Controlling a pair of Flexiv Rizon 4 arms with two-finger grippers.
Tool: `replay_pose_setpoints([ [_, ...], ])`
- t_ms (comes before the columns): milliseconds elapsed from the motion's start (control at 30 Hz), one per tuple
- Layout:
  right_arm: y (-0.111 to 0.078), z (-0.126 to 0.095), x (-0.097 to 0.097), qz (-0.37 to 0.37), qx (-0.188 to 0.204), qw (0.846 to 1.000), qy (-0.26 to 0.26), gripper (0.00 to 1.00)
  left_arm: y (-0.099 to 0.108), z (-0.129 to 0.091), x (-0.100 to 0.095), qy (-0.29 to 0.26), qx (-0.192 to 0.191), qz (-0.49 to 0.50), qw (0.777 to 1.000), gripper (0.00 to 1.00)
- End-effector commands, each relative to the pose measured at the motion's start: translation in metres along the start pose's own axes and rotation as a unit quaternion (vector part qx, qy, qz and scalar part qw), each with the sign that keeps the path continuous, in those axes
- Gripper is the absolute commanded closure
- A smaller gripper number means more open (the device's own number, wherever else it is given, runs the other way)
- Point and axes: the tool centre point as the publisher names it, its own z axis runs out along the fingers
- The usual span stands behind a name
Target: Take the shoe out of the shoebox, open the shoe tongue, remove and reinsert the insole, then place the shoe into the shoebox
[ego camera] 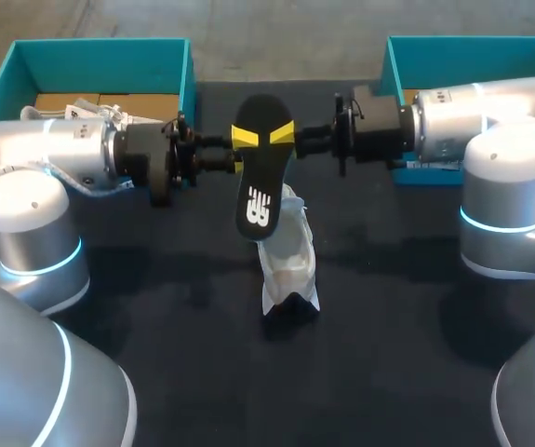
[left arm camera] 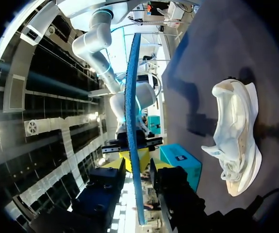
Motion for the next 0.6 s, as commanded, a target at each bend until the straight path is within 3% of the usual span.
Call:
replay_pose_setpoints([
  [33,-0.0003,0.0036,0.0009,0.0,0.0,1.0,-0.002,1.0,-0.0015,0.0022,0.0025,-0.003,-0.004,0.002,1.0,0.73],
  [400,-0.0017,0.006,-0.0003,-0.002,0.003,1.0,0.003,1.0,-0.0022,0.0056,0.0032,-0.004,-0.005,-0.001,1.0,0.78],
  [500,-0.0028,0.0049,-0.0011,-0.003,0.002,1.0,0.005,1.0,-0.0023,0.008,0.0045,-0.001,-0.002,-0.003,1.0,0.86],
  [533,-0.003,0.0047,-0.0013,-0.003,0.002,1.0,0.005,1.0,-0.0026,0.0086,0.0047,-0.001,-0.002,-0.002,1.0,1.0],
  [600,-0.0033,0.0044,-0.0015,-0.003,0.003,1.0,0.006,1.0,-0.0033,0.0093,0.0045,-0.001,0.0,-0.002,1.0,1.0],
])
